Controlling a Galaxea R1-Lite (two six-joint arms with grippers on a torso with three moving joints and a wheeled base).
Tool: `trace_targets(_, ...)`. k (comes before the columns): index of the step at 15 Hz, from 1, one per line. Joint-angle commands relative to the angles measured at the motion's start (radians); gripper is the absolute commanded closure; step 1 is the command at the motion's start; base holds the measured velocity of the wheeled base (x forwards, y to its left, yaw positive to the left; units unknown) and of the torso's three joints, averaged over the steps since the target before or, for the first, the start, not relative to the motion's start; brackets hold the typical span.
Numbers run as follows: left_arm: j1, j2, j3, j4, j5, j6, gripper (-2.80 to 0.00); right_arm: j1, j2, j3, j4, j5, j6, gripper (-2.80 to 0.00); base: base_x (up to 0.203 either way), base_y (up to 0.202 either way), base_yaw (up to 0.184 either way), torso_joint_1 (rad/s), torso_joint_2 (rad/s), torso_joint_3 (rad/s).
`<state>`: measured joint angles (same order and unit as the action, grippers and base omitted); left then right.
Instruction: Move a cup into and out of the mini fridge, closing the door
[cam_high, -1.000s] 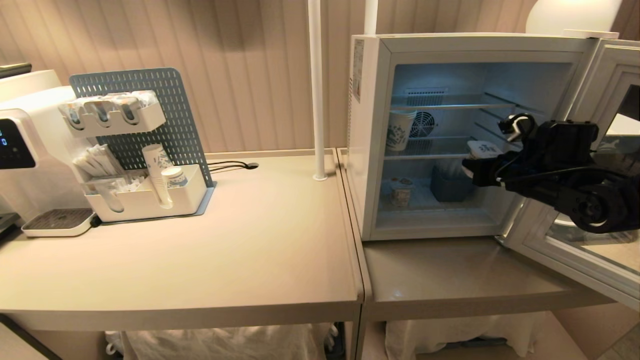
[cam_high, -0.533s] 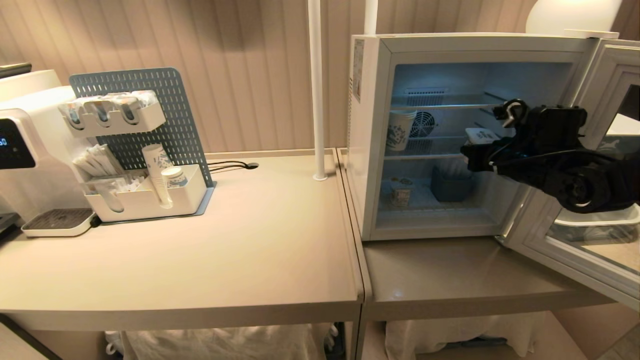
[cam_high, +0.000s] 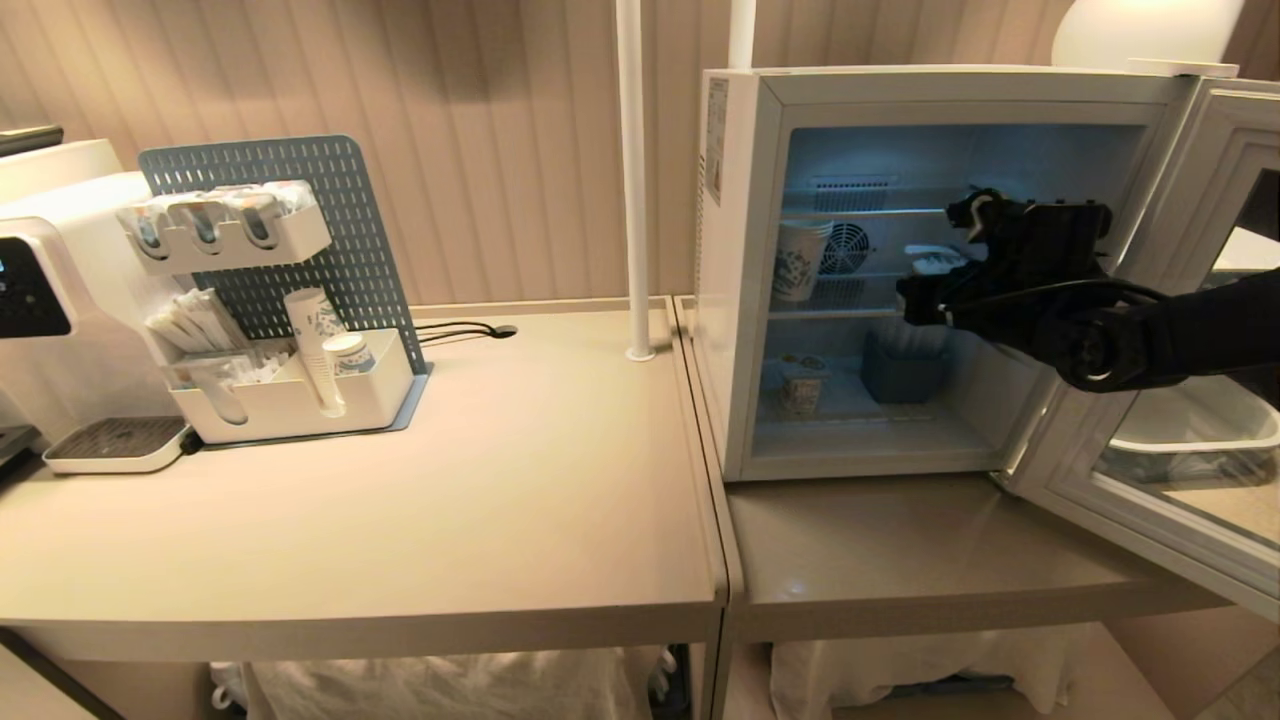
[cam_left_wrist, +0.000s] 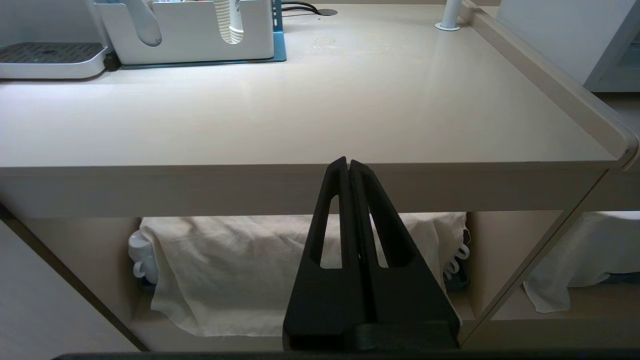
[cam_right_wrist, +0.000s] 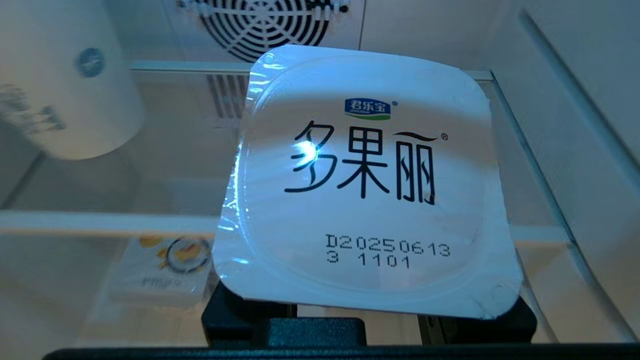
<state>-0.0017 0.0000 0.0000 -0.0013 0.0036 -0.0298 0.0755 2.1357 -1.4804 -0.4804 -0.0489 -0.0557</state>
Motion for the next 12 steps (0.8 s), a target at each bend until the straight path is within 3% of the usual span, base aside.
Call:
trace_targets(1, 0.0, 0.002, 0.002, 0.0, 0.001, -0.001, 0.0, 0.006, 0.053, -0.043, -0.001, -0.003, -0.001, 0.0, 0.0, 0.0, 0.0, 0.0, 0.0, 0.0)
trace_targets(12, 0.0, 0.002, 0.002, 0.0, 0.001, -0.001, 0.0, 0.006, 0.175, -0.207, 0.055, -0.016, -0.003, 0.0, 0.0, 0.0, 0.0, 0.0, 0.0, 0.0)
